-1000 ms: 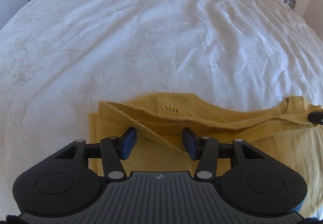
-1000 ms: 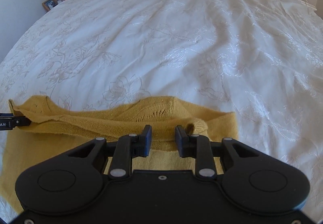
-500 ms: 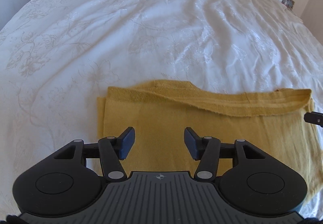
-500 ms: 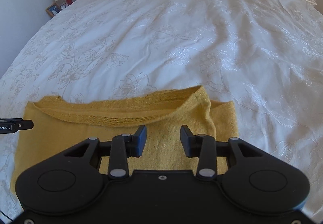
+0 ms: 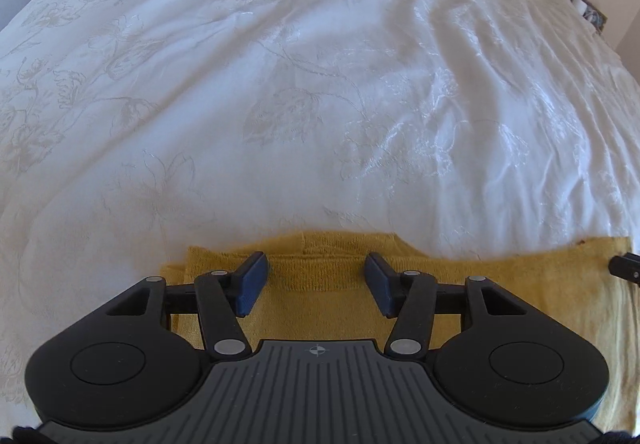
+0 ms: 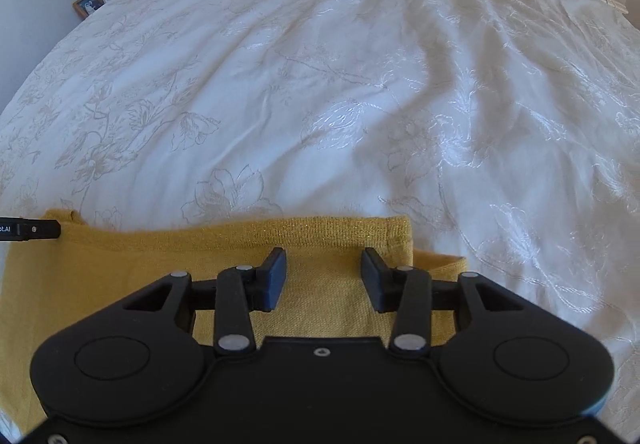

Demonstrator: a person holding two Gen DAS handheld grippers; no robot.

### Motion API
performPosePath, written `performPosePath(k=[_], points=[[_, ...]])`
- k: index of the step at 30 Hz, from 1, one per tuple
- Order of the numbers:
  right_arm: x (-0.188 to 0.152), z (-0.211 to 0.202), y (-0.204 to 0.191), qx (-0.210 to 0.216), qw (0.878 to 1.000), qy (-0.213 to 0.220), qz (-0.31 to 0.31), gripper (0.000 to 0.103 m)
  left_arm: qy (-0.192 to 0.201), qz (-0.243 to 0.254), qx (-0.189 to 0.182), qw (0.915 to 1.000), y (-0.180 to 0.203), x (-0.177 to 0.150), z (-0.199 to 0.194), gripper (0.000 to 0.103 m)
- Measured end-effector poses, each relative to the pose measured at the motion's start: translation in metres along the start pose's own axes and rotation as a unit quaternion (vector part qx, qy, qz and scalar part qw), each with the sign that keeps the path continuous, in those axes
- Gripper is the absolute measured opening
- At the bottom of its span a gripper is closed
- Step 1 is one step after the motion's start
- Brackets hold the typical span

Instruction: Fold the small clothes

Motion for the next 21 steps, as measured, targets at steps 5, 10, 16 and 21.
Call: performPosePath(k=[5, 10, 16, 21], points=[[-0.009, -0.021, 0.015, 0.007, 1.0, 0.01, 0.027, 0.062, 0.001, -0.004, 0.0, 1.0, -0.004, -0.004, -0.016, 0.053], [-0.032, -0.039, 0.02, 0.007, 1.0, -0.003, 0.029, 0.07, -0.027, -0.005, -0.023, 0.9994, 0.001, -0.035, -0.032, 0.067], [-0.066, -0.064, 0.023, 0.012, 0.999, -0.028, 0.036, 0.074, -0.056, 0.02, -0.03, 0.9978, 0.024, -0.095, -0.052, 0.069], [-0.091, -0.079, 0.035, 0.009, 0.998, -0.045, 0.047, 0.074, -0.079, 0.06, -0.037, 0.9944, 0.041, -0.139, -0.065, 0.07]])
Point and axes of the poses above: each gripper's, at about its wrist camera, not at the fingertips, and z roughly the way its jaws point, y to its right, x to its top, the point moved 1 cm from there along z, roughly the way its jaws point, and after that the axes turned 3 degrees about z, right-handed, at the moved point
